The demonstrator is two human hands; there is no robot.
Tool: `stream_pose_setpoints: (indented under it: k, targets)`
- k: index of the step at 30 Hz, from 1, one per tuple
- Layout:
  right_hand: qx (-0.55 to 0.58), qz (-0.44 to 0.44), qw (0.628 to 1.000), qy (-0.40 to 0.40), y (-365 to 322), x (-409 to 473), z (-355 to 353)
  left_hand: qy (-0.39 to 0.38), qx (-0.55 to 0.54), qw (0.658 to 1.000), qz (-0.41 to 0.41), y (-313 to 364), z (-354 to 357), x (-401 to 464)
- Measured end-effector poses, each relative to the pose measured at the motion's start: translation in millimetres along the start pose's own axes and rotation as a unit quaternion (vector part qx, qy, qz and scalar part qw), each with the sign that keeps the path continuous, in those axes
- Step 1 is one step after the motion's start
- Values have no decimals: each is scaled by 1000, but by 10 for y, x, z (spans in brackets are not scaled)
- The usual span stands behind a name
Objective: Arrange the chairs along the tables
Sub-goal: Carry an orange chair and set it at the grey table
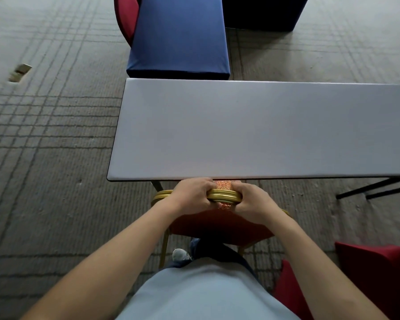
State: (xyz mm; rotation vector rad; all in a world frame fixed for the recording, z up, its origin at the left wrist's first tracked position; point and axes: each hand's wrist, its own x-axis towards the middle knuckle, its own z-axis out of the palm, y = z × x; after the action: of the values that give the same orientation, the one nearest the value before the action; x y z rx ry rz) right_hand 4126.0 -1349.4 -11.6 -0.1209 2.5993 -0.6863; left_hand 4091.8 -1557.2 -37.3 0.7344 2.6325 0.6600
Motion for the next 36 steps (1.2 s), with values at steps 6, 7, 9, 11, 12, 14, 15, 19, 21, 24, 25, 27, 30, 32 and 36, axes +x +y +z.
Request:
stream_pose_setpoints:
  k: [6, 7, 9, 11, 12, 14, 15, 19, 21, 24, 25, 27, 30, 32, 36]
  targets:
    - [-29, -32, 999, -23, -57, -173, 163, -20, -40, 999, -1, -14, 160, -302]
    - [-35, -36, 999, -21, -70, -166, 169, -15, -44, 999, -4, -15, 164, -325]
    - [-43, -42, 998, -16, -116, -120, 140, 1, -52, 999, -14, -24, 133, -338]
    - [-53, -51, 997, -5, -168, -46, 104, 21, -55, 998, -29, -56, 75, -328]
    - [-58, -57, 997, 3, -193, -2, 85, 28, -51, 998, -33, -74, 39, -315]
    - [-66, -69, 995, 18, -251, 89, 45, 42, -34, 998, -36, -116, -48, -294]
    - [-67, -74, 995, 20, -277, 133, 19, 47, -29, 998, -39, -140, -97, -274]
    - [-67, -90, 994, -11, -317, 239, 51, 46, -27, 998, -43, -231, -89, -251]
    - [-87, -84, 992, -39, -224, 266, 221, 19, -33, 998, -42, -307, 98, -267]
    - [-83, -59, 991, -82, -79, 354, 482, -32, -51, 996, -63, -461, 387, -265]
    - [-83, -58, 991, -87, -64, 411, 520, -38, -54, 995, -73, -509, 427, -246]
    - [-82, -53, 990, -99, -86, 557, 526, -43, -61, 993, -95, -602, 431, -174]
    - [-75, -42, 990, -108, -148, 785, 486, -54, -62, 989, -125, -740, 354, -34]
    - [-72, -35, 991, -107, -160, 900, 478, -64, -56, 986, -146, -803, 338, 26]
    - [-74, -27, 990, -117, -171, 1052, 522, -70, -47, 979, -187, -852, 346, 71]
